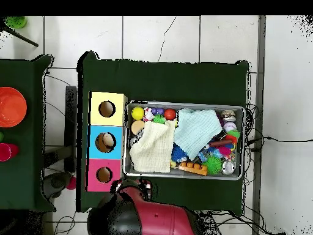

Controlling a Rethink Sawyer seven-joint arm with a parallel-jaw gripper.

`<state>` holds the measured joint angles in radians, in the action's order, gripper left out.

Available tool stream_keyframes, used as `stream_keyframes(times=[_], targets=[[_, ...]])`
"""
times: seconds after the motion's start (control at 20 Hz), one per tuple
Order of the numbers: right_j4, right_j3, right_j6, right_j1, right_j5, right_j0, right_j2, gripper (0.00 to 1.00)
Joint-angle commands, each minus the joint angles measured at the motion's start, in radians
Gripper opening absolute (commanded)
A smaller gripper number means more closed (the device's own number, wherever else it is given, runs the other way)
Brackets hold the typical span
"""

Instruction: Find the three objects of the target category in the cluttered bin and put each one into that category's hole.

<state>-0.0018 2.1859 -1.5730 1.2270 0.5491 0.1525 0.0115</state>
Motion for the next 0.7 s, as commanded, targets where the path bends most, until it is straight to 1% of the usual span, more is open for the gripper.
stream_keyframes(times=[0.05, 0.15, 0.25, 0.5, 0.6, 0.7], targets=[[-0.019, 0.026, -0.012, -0.056, -0.068, 0.07, -0.08, 1.0], [-0.041, 0.003, -0.024, -0.068, -0.077, 0.074, -0.076, 1.0], [-0.072, -0.03, -0.048, -0.103, -0.107, 0.072, -0.063, 1.0], [-0.13, -0.09, -0.1, -0.2, -0.201, 0.057, -0.027, 1.0], [-0.16, -0.119, -0.12, -0.249, -0.253, 0.041, 0.0, 1.0], [-0.173, -0.14, -0.129, -0.29, -0.284, 0.034, 0.014, 1.0]])
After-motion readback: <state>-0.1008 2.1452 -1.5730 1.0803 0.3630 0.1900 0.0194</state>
